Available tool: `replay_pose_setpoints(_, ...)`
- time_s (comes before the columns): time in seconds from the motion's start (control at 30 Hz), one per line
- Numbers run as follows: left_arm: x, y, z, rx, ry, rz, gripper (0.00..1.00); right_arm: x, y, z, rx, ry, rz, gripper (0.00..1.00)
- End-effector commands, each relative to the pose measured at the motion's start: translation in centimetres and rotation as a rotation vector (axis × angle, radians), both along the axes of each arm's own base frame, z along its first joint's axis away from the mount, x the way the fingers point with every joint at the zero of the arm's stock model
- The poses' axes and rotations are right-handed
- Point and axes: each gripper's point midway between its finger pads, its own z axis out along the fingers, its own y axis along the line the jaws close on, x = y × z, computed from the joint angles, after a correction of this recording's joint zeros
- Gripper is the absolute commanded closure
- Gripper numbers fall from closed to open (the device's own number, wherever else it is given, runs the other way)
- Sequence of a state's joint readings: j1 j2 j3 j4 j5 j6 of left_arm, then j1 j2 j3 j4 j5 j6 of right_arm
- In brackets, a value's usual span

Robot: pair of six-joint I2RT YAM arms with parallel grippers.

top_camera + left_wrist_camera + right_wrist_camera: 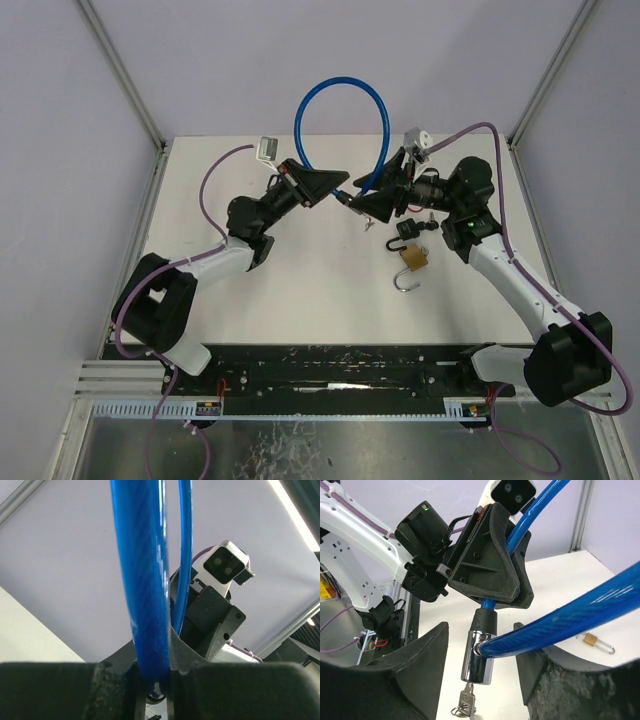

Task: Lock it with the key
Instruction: Lock the lock.

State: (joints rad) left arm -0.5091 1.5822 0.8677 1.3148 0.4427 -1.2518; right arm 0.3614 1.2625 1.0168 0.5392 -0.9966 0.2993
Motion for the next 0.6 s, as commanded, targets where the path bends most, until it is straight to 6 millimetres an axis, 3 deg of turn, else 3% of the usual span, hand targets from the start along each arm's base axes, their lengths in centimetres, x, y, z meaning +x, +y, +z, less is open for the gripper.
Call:
replay_pose_setpoints(0.0, -2.5, 2.2, 4.7, -0.11, -0.192, 0.047, 1.0, -1.8, -0.3, 4.3, 0.048, -0.137, 0.057, 0.37)
replay_pose_setpoints(0.33, -3.1, 3.2, 5.5, -0.149, -0.225, 0.071, 0.99, -3.2, -1.9, 3.8, -0.001, -0.15, 0.107, 0.3)
replay_pose_setpoints(0.57, -3.9, 3.4, 6.3, -0.163, -0.284, 0.063, 0.99, -4.6, -2.6, 4.0, 0.003, -0.04, 0.115, 0.39)
